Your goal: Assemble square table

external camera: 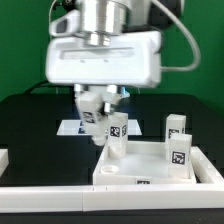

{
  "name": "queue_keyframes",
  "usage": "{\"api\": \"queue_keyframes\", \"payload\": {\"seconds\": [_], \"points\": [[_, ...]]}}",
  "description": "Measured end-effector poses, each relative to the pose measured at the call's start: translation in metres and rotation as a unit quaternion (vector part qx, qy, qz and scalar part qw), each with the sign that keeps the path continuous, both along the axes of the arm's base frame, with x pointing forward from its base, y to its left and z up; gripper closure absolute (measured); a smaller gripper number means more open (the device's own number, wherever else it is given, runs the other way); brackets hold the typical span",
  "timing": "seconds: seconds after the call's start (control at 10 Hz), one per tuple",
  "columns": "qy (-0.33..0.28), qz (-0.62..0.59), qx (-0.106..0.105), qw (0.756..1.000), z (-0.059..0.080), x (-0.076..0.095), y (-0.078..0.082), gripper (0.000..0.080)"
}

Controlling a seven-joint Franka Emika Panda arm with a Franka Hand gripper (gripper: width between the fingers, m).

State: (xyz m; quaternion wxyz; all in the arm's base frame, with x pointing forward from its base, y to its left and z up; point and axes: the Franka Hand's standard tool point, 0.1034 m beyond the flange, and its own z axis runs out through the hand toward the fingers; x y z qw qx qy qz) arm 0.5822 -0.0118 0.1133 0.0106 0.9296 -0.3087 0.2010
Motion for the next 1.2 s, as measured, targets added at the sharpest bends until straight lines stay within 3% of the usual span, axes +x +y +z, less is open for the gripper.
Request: {"api": "queue_keyframes", "payload": {"seconds": [0.1, 0.2, 0.5, 0.7, 1.2], "points": [[-0.035, 0.005, -0.025, 0.999, -0.009, 0.007, 0.019, 0.0512], [-0.025, 0.024, -0.052, 0.998, -0.01, 0.004, 0.012, 0.0512], [-0.026, 0.019, -0.052, 0.998, -0.01, 0.003, 0.01, 0.0512], [-0.016, 0.029, -0.066, 0.997, -0.021, 0.0, 0.005, 0.0512], [-0.015, 0.031, -0.069, 0.997, -0.03, -0.001, 0.01, 0.0512]]}}
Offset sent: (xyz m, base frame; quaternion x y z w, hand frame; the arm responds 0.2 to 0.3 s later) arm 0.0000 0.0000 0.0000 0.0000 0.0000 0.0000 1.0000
